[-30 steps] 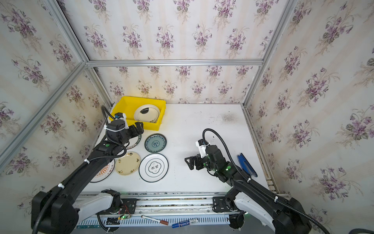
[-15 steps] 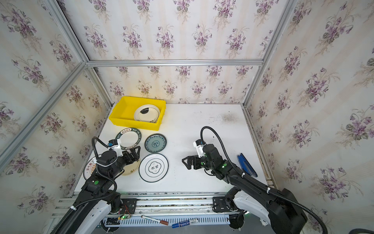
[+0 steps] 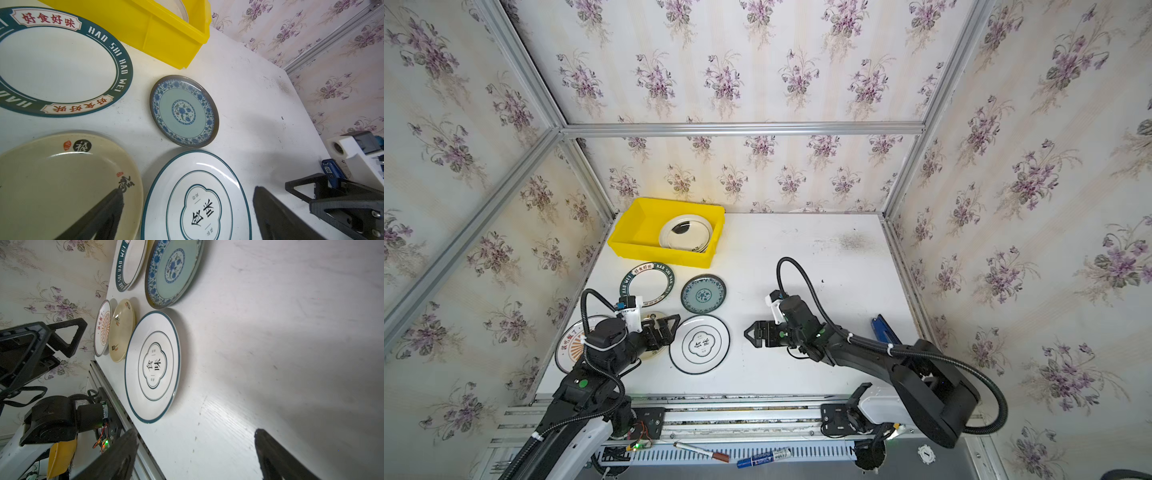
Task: Place the plates into the plastic bin on the countertop
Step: 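Withdraw the left gripper while the right gripper moves to the white ringed plate, then grip the rim of the white green-ringed character plate with the right gripper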
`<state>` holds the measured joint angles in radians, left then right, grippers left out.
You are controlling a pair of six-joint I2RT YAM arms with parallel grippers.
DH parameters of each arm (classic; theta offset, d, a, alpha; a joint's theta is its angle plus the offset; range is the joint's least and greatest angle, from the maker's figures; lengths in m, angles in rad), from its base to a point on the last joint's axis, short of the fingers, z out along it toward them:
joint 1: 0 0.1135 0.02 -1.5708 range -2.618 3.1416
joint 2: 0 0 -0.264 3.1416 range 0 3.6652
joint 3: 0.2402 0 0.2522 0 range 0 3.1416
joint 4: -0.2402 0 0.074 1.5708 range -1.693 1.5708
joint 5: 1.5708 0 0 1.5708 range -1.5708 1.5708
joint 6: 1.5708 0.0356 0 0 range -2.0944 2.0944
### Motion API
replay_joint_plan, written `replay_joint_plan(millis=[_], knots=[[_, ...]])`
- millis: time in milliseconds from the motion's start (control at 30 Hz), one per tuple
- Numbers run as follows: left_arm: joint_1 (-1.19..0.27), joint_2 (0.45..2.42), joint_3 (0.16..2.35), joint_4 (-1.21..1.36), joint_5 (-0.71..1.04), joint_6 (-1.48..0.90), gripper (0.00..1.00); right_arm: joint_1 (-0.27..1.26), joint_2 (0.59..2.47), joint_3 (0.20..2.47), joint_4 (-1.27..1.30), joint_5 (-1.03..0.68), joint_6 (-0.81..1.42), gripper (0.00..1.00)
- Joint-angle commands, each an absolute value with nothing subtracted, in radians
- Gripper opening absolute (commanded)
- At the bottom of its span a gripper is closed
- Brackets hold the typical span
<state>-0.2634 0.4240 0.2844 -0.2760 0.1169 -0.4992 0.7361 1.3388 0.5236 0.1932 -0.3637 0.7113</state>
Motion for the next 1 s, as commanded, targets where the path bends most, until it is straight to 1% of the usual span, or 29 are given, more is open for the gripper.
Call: replay_joint_plan(millis=[0,100,200,300,700,867,967], knots=[[-0.264,0.435,0.279,-0.219,0.162,-0.506,1.0,0.746,1.416,0.58,0.297,-0.393,0.75,0.84],[-0.264,0.461,0.281,-0.197,0.176,-0.525,1.0,0.749,1.492,0.592,0.393,-0.412,0.783,0.75],[-0.264,0.471,0.275,-0.181,0.178,-0.541,1.0,0.753,1.548,0.598,0.449,-0.412,0.807,0.74],[-0.264,0.469,0.263,-0.175,0.18,-0.541,1.0,0.759,1.58,0.598,0.503,-0.424,0.83,0.71],[-0.264,0.466,0.245,-0.164,0.196,-0.571,1.0,0.804,1.715,0.618,0.649,-0.443,0.889,0.52],[-0.264,0.471,0.245,-0.165,0.195,-0.573,1.0,0.805,1.745,0.614,0.676,-0.44,0.891,0.5],[-0.264,0.473,0.242,-0.164,0.194,-0.577,1.0,0.806,1.753,0.617,0.675,-0.437,0.886,0.44]])
